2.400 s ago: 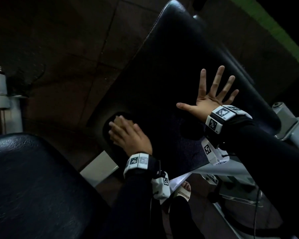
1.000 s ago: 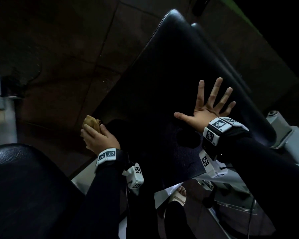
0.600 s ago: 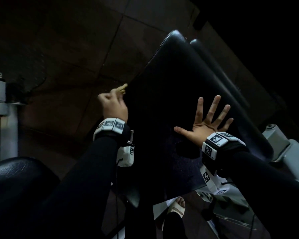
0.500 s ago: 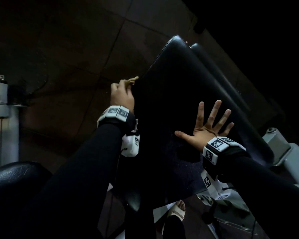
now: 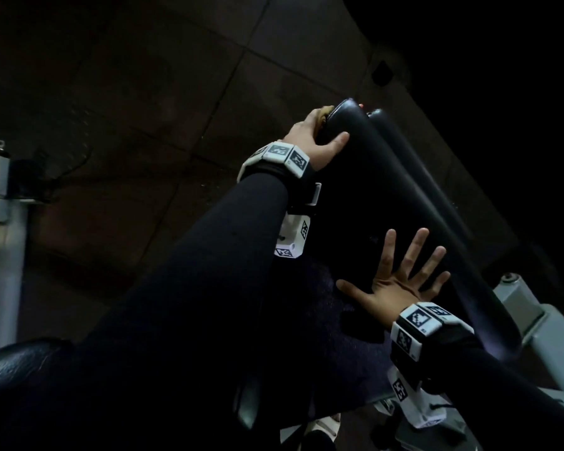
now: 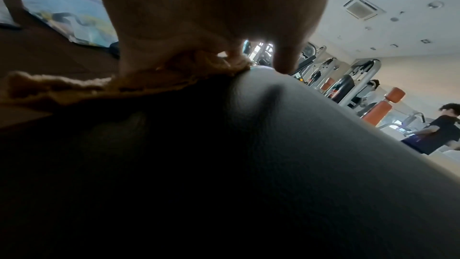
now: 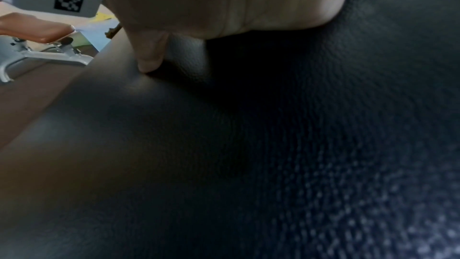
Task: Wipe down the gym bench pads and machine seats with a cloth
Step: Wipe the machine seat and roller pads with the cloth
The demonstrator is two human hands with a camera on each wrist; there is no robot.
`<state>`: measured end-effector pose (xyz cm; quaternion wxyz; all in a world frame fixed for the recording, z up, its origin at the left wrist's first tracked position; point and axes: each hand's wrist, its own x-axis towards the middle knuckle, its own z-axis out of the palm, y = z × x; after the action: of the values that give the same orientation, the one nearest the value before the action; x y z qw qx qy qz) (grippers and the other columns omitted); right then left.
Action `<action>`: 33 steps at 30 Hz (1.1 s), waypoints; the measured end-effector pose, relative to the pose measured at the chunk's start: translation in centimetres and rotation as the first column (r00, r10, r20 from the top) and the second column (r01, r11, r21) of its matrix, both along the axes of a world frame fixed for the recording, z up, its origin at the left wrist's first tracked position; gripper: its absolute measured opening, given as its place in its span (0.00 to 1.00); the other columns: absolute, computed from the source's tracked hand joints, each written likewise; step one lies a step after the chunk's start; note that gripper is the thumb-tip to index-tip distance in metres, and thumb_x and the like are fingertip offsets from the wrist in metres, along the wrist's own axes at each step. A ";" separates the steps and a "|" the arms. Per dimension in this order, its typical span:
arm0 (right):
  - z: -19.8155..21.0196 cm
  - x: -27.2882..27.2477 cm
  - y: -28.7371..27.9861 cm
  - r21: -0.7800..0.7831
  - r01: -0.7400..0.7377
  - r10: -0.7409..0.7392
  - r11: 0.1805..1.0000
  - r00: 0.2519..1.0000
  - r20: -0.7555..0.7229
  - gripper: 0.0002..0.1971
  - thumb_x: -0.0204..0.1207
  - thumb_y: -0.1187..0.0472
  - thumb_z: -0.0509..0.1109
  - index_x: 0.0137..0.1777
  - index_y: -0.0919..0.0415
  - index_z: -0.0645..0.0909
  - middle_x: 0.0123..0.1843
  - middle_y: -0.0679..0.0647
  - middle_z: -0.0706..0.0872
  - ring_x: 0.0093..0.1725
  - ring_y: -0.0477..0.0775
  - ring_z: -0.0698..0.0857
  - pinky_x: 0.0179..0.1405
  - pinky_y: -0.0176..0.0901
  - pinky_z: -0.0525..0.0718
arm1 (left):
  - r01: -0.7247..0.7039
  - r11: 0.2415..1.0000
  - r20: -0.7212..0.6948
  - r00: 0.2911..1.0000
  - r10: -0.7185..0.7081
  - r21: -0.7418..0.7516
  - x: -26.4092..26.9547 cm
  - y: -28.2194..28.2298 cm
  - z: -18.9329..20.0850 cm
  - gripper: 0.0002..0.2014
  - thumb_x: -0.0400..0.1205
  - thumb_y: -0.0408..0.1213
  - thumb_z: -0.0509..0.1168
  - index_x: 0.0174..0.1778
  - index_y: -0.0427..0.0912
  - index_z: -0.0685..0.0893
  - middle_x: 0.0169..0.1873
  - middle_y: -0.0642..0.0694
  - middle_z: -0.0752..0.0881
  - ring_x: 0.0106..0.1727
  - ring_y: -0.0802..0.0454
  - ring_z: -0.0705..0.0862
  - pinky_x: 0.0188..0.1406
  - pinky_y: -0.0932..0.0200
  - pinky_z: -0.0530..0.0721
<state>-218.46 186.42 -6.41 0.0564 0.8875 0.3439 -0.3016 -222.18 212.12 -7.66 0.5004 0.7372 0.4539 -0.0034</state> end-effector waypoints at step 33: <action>-0.3 0.3 -0.1 -0.025 -0.033 0.033 0.999 0.999 0.003 0.60 0.49 0.14 0.46 0.74 0.39 0.19 0.73 0.53 0.12 0.67 0.62 0.10 0.58 0.62 0.13 | -0.004 0.999 0.008 1.000 0.003 0.049 -1.5 -1.1 -2.9 0.33 0.77 0.69 0.55 0.78 0.71 0.54 0.80 0.58 0.61 0.75 0.40 0.68 0.73 0.51 0.62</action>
<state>-218.19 186.27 -6.71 0.0733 0.8814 0.3546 -0.3033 -223.63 211.05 -10.52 0.4839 0.7486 0.4531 0.0116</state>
